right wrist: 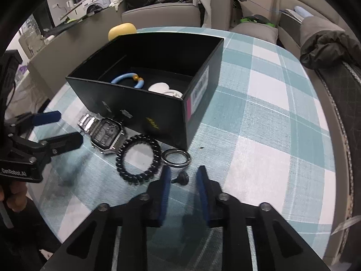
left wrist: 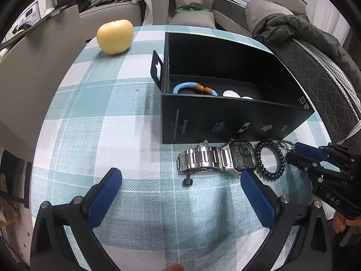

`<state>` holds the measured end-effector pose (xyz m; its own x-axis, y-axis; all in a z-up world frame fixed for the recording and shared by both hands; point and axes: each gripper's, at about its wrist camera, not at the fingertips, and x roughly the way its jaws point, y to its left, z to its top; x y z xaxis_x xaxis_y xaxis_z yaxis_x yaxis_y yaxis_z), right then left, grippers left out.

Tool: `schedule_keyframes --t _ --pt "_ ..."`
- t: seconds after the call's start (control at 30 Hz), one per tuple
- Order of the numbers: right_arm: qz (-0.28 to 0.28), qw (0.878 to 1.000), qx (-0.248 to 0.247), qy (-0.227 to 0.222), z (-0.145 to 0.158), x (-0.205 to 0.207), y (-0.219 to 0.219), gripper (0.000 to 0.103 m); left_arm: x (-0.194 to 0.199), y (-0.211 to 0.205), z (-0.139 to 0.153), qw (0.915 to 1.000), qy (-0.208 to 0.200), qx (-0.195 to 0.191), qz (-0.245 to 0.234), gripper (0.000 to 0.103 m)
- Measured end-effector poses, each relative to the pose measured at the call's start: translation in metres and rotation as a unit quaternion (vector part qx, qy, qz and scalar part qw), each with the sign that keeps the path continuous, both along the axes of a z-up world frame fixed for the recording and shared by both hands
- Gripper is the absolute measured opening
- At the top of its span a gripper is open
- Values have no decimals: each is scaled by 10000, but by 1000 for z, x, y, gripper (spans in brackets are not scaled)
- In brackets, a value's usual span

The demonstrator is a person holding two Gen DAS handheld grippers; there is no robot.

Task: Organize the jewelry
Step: 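Move the right tool to the black bead bracelet and close on it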

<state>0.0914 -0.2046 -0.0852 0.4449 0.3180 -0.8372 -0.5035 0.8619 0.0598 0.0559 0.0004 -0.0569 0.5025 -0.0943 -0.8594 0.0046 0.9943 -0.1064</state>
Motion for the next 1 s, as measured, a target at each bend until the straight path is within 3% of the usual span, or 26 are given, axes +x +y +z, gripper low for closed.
schedule_keyframes --t 0.27,0.63,0.9,1.0 --pt "-3 9998 95 181 1 -4 -6 17 2 1 0 10000 44 -8 30 102" --pt "278 9995 -33 113 0 -18 0 34 4 -3 1 10000 62 32 -47 102" --pt "396 9989 -246 -81 -1 -31 4 34 6 2 2 10000 73 -28 23 102" --pt "478 9983 -289 -161 -1 -36 7 26 5 1 0 10000 98 -2 6 102"
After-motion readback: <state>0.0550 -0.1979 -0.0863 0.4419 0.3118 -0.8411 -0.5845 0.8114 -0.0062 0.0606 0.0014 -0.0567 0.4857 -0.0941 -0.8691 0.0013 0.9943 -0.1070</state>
